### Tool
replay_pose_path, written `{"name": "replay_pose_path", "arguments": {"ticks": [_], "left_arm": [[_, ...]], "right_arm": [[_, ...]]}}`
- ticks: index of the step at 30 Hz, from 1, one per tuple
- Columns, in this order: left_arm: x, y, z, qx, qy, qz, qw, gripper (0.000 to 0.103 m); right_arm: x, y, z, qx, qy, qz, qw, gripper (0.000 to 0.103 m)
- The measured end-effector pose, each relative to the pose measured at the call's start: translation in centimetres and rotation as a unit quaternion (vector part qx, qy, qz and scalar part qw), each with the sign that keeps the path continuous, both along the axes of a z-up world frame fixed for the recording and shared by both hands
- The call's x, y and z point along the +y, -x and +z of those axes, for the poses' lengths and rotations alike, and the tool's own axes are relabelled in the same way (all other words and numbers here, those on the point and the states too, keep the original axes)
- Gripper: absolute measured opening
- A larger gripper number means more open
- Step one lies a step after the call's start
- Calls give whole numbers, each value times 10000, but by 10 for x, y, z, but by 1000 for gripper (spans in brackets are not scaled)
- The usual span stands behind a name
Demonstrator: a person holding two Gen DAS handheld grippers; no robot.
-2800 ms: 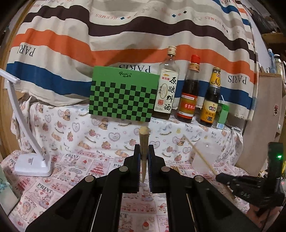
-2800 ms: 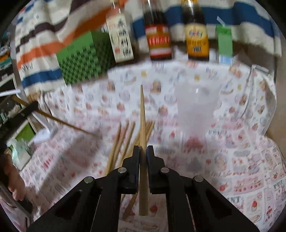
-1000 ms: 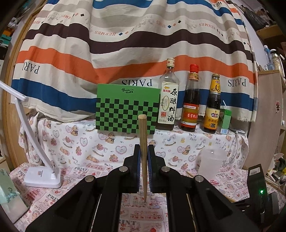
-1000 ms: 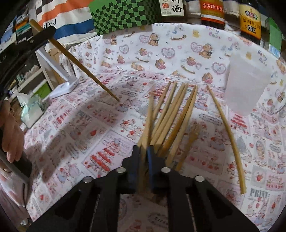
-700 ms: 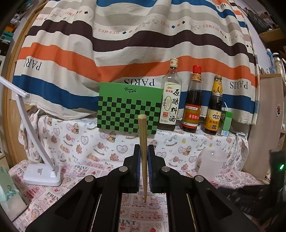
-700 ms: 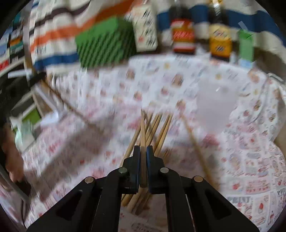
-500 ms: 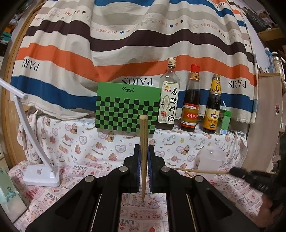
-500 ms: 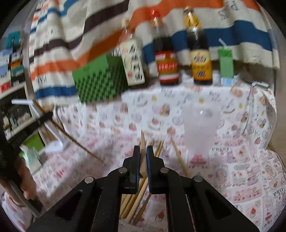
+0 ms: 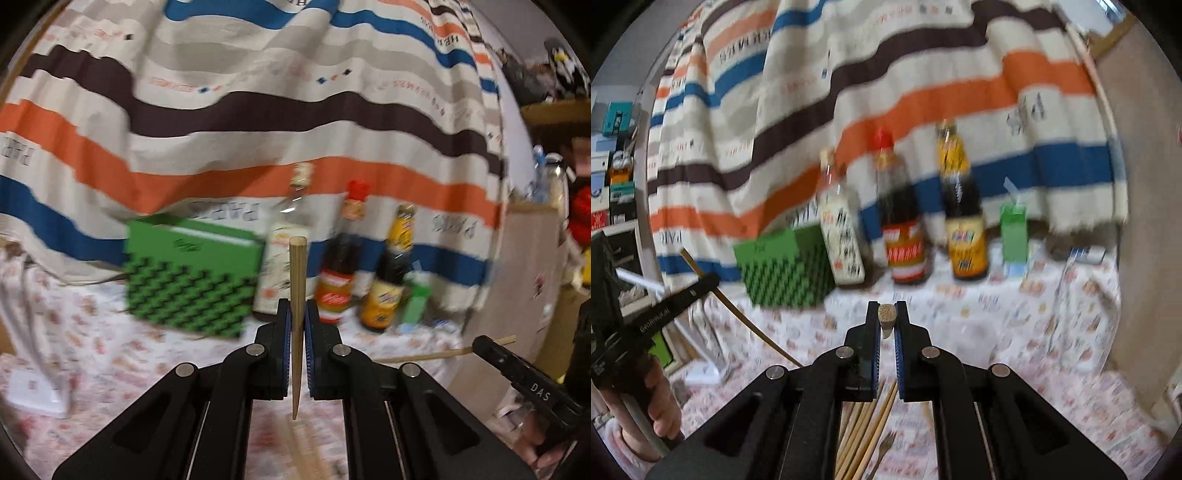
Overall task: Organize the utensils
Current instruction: 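Carry both chopsticks over the clear cup and open both tools to drop them in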
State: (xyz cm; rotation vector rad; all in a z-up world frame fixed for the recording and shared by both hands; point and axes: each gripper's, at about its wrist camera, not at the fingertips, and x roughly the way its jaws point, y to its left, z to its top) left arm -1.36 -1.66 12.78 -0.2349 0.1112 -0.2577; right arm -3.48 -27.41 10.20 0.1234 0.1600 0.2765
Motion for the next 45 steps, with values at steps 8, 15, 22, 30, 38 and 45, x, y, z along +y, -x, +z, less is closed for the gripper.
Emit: {"name": "replay_pose_path", "arguments": {"ticks": [8,15,22,30,38,45], "left_arm": [[-60,-37,24,8,284,-409,9988,6],[-102,-83,16,177,217,-435,9987,6],[-128,-120,-19,937,165,-533,9940,6],[-133,-138,-45,1277,-25,-403,9910,6],[-138,-147,-57,1415,-179,-488,9886,6],[-136,-150,-60,1458,-265,-483,9878,7]], "right_arm": [[-52,-10,18,-191,-512,-247,9982,8],[-68,-45,-9,368,-474,-411,9974,8],[-86,-76,-36,746,-910,-313,9926,8],[-101,-94,-53,1050,-1265,-360,9857,8],[-103,-96,-53,1029,-1228,-434,9861,8],[-102,-96,-53,1098,-1217,-371,9858,12]]}}
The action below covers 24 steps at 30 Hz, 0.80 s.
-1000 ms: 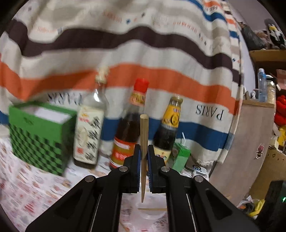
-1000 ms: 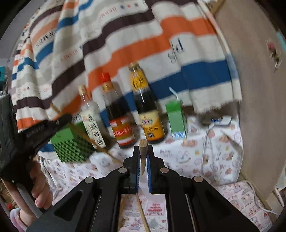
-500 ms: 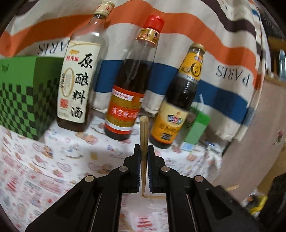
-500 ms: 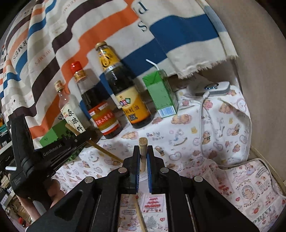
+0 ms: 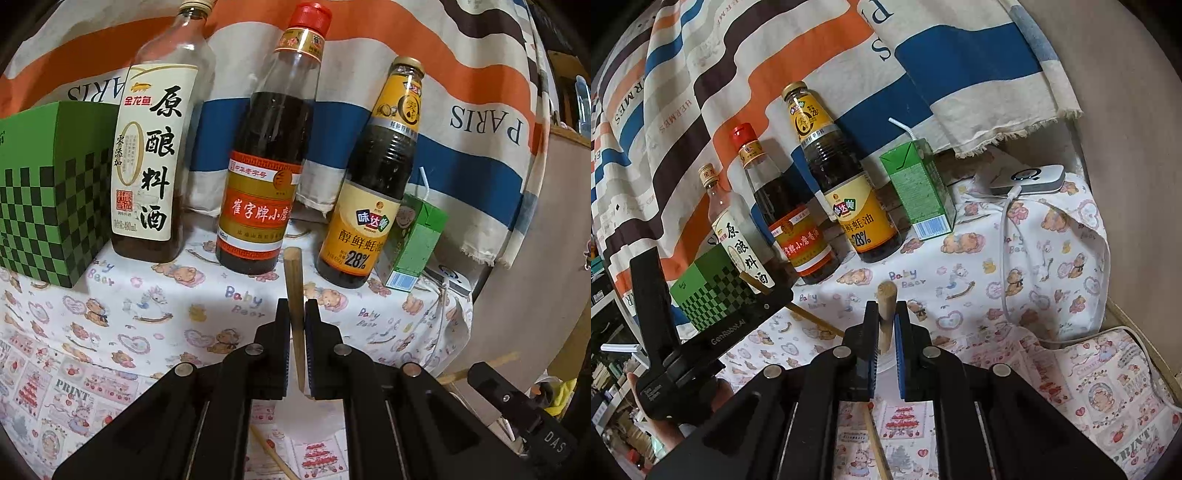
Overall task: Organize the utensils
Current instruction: 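Carry both chopsticks over the clear cup and open both tools to drop them in, then lower both tools to the bundle and grasp a chopstick with the right tool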
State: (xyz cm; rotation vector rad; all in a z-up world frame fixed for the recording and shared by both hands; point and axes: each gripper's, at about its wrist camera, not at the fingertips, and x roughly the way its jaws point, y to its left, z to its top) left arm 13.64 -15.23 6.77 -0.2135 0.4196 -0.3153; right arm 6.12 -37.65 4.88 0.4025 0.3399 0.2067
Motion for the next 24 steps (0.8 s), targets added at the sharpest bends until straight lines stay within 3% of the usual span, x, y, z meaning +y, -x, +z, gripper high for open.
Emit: {"name": "replay_pose_path", "arguments": {"ticks": [4,7,8,9,13,21,24], "left_arm": [[6,2,2,-8,32,42,10000,10],[11,7,6,-44,29,51,10000,45],[12,9,7,-36,5,60,10000,64],[14,11,8,-10,-38,40,10000,72],[23,26,11,-106,-208,54,9997,73],[58,70,21,-511,-383,201,9978,93],[73,84,20,-340,-278,354,9984,95]], "right_arm": [[0,2,1,-40,10,-46,10000,38],[-2,7,4,-119,-26,-95,9999,56],[-3,9,5,-144,-45,-114,9998,58],[-3,10,6,-169,-51,-124,9998,61],[1,14,10,-140,76,-57,9999,66],[25,20,11,-59,481,268,9985,70],[33,20,9,-16,615,312,9976,70]]}}
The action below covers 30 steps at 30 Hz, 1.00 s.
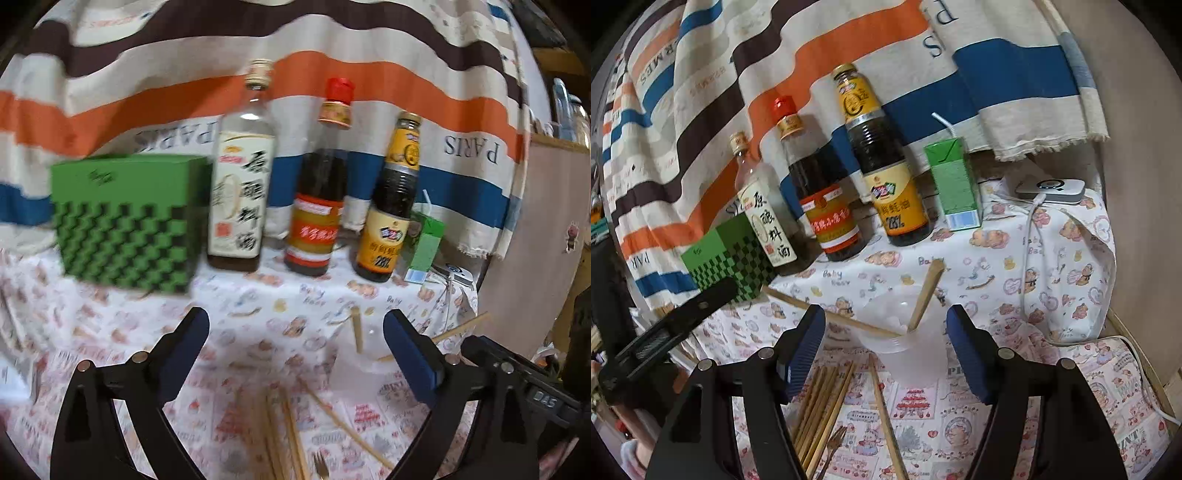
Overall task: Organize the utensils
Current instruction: 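Lower both tools to the bundle and grasp a chopstick with the right tool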
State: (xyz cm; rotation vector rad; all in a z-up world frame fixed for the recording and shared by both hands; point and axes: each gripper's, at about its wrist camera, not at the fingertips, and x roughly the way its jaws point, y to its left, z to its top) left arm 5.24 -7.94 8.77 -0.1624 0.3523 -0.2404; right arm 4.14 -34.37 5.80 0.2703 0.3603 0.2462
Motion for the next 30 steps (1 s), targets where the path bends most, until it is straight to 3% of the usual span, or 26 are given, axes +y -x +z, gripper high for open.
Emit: {"name": "replay_pose_path", "arguments": {"ticks": [2,9,14,19,24,30], "left_arm": [[7,8,-2,32,68,13,10000,98],[21,26,-19,209,-370,326,9986,98],[35,25,-39,429,-361,436,9975,98],[41,13,-57,852,-571,610,9929,98],[46,-4,-76,1486,-632,677,9845,98],[41,-22,-104,2290,-739,473,9695,98]], "right_arm": [[4,0,-1,2,76,25,10000,71],[14,-2,-5,118,339,30,9994,73],[13,1,-4,70,342,-92,9993,76],[21,-6,-13,308,467,-13,9984,76],[40,-15,-26,617,971,78,9933,76],[50,-39,-54,1534,1347,113,9789,76]]}}
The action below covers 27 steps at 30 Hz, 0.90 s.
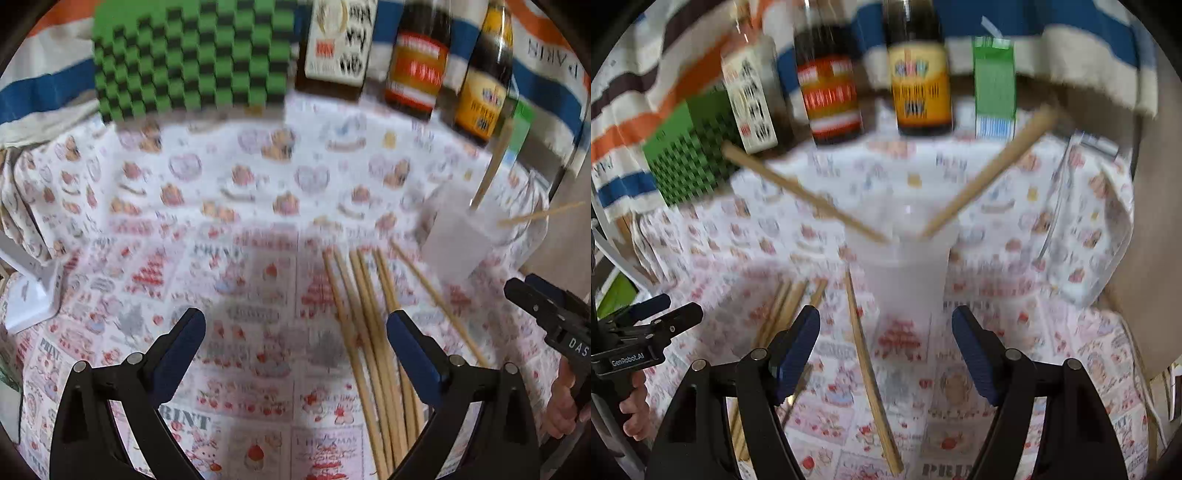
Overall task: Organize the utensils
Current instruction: 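Lower both tools to the bundle and grasp a chopstick with the right tool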
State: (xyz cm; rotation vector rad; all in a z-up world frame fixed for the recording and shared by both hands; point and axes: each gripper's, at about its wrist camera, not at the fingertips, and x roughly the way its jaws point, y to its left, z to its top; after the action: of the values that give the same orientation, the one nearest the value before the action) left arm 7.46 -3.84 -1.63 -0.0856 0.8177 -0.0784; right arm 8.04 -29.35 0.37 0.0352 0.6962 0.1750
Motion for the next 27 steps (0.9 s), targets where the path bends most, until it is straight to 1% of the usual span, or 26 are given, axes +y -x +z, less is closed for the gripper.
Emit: {"name": "replay_pose_path", "arguments": {"ticks": [3,6,9,11,13,14,16,18,20,21,24,26,27], "left_arm": [[-8,-3,-9,212,-197,-60,9996,98],[-15,-4,-17,397,-369,-129,9984,98],[-21,-6,-26,566,-456,-248,9970,98],[-22,-9,-32,644,-455,-276,9965,98],[-21,-10,-35,671,-523,-195,9962,98],[-20,-11,-37,684,-517,-165,9962,98],[-17,-13,-39,731,-450,-125,9962,95],[-15,-16,-42,829,-421,-98,9956,86],[-15,-18,-45,906,-375,-179,9950,82],[-14,-17,-44,875,-313,-213,9954,79],[-17,-14,-42,815,-246,-357,9957,77],[-22,-12,-41,774,-291,-430,9956,76],[-24,-12,-40,774,-319,-484,9953,71]], "right_arm": [[0,-9,-12,366,87,-9,9993,76],[2,-13,-21,607,226,16,9979,76],[10,-17,-32,868,443,106,9952,76],[14,-19,-39,1008,476,193,9936,69],[18,-20,-46,1152,536,259,9916,59],[20,-21,-48,1200,573,267,9908,56],[22,-21,-52,1253,600,303,9898,45],[24,-20,-57,1339,616,378,9884,40],[27,-20,-61,1421,664,406,9868,37],[29,-20,-62,1448,687,417,9862,37],[31,-20,-65,1455,760,410,9856,35],[33,-19,-65,1426,862,379,9853,30],[33,-19,-65,1417,886,364,9853,27]]}}
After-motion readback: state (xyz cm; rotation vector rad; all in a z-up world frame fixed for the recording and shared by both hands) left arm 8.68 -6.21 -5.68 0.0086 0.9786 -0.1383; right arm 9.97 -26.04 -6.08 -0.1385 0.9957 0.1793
